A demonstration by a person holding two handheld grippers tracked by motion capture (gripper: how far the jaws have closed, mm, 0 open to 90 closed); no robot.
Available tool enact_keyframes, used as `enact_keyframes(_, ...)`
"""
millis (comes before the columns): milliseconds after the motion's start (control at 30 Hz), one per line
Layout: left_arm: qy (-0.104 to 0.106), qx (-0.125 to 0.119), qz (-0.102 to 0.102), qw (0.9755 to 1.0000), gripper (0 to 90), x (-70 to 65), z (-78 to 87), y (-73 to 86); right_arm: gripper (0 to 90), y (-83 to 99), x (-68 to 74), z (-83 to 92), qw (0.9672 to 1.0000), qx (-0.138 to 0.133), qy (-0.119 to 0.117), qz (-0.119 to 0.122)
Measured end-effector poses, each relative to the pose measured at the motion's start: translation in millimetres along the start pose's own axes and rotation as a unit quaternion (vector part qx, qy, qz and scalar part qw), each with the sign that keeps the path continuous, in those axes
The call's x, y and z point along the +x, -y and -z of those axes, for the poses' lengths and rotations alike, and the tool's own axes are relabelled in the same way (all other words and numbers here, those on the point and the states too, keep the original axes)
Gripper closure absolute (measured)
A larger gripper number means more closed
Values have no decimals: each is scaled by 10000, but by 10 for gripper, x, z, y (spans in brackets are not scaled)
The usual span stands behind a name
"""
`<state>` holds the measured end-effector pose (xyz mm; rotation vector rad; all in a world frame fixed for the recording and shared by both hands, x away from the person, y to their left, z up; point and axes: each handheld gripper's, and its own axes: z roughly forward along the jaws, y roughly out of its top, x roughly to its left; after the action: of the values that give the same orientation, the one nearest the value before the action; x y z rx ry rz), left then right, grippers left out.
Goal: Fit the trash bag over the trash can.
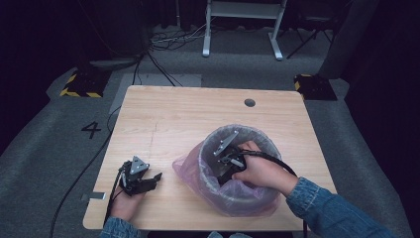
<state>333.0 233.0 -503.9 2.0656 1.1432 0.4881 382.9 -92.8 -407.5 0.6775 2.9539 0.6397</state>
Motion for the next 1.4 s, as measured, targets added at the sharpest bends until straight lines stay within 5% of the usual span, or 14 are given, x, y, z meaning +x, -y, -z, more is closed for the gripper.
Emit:
enact_keyframes(133, -6, 3, -7, 10000, 387, 1, 0, -1, 210, 4, 9, -53, 9998, 192, -6, 33)
enact_keyframes(300, -7, 5, -7, 10000, 387, 0, 0, -1, 221, -15, 13, -47, 9999, 110, -65, 40)
enact_keyframes(467, -4, 6, -4, 10000, 387, 0, 0, -1, 228, -68, -11, 245, 9979, -627, -112, -109)
enact_keyframes(667, -16, 5, -11, 10000, 386, -1, 1, 0, 249, -70, -28, 550, 9933, -1145, -93, -93)
enact_keyframes(833, -15, 6, -4, 10000, 386, -2, 1, 0, 269, -83, 27, 813, 9858, -1621, -389, 212)
enact_keyframes(1067, -16, 5, -3, 10000, 385, -1, -1, -1, 265, -72, 130, 1144, 9661, -2174, -910, 1058)
enact_keyframes(1200, -15, -1, 8, 10000, 382, -2, -4, -3, 275, -52, 214, 1145, 9611, -1935, -1202, 1564)
enact_keyframes(1300, -19, -8, 15, 10000, 380, -3, -7, -4, 295, -58, 278, 1005, 9623, -1328, -1110, 2097)
enact_keyframes(1400, -20, -10, 16, 10000, 380, -3, -7, -4, 289, -63, 301, 851, 9650, -917, -1071, 2213)
